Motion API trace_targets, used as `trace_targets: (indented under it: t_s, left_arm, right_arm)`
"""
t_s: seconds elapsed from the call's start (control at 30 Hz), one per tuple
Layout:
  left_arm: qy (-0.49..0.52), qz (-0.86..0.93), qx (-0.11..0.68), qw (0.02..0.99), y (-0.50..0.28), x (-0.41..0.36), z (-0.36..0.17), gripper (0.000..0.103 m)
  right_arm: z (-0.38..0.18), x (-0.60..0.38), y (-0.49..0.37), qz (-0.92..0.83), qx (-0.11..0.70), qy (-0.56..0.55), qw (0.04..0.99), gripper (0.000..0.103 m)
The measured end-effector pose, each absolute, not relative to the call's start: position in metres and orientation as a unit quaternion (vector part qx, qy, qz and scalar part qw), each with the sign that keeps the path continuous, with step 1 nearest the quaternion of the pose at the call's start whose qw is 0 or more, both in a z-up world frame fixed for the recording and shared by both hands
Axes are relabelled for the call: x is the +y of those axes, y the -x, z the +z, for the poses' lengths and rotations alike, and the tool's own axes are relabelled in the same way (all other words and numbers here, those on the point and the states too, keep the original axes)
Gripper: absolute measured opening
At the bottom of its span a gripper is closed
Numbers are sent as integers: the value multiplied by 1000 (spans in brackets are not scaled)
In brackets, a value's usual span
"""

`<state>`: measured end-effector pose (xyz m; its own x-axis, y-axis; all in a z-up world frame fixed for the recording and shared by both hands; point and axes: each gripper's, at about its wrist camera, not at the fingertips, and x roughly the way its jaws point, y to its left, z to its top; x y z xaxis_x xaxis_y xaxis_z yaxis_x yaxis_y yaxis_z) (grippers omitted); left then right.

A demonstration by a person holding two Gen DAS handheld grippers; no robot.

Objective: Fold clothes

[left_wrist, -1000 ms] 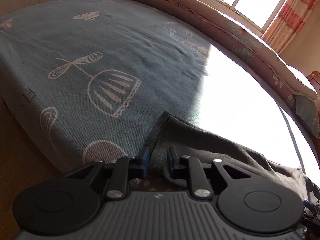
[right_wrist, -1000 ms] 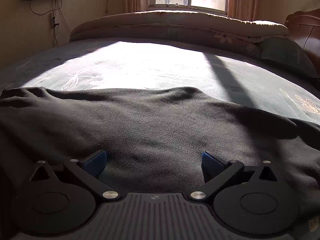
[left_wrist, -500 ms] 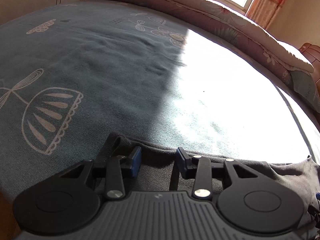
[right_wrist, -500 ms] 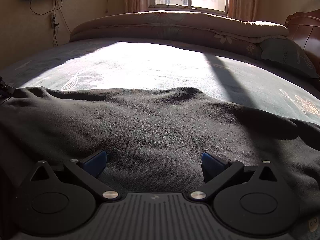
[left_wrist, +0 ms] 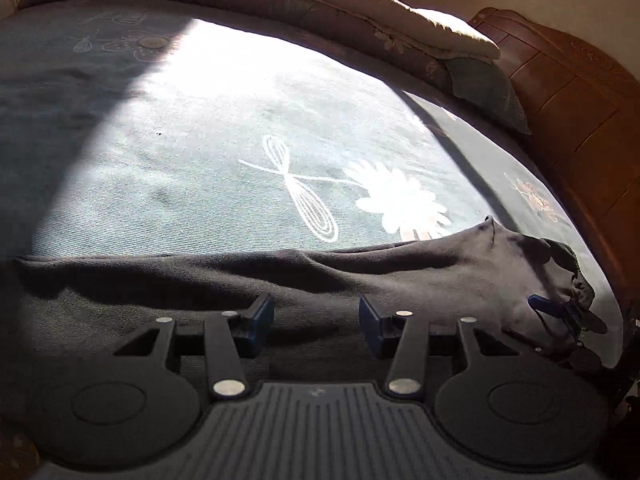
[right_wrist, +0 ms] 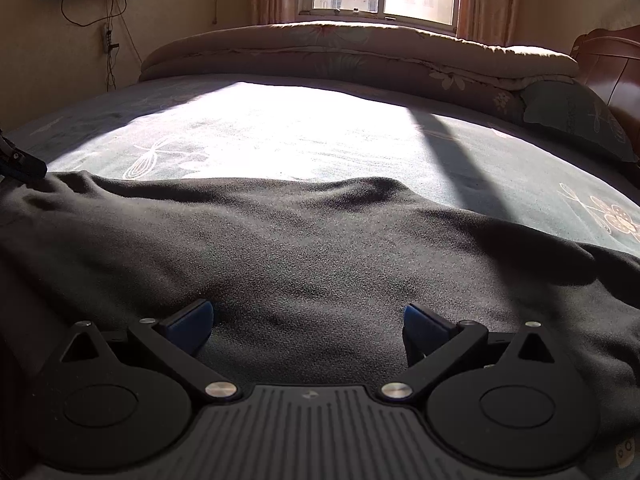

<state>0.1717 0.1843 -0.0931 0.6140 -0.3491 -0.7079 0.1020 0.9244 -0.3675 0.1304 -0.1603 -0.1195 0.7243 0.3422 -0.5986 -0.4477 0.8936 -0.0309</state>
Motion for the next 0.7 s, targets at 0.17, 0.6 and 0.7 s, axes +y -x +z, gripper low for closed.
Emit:
trace_targets:
  t_s: [0.17,0.6,0.7]
  left_arm:
    - [120,-90,421,895,-191,162,-101,48]
    - [198,-244,454,833,-216,78,-86,57]
    - [218,-232,475,821,-238,59,-111,57]
  right_arm:
    - [-119,-160,-130,213,307,89,923,103]
    - [-102,-141,-109,271,289,131,909,103]
    - [-105,-138,-106,276,296,149,902,103]
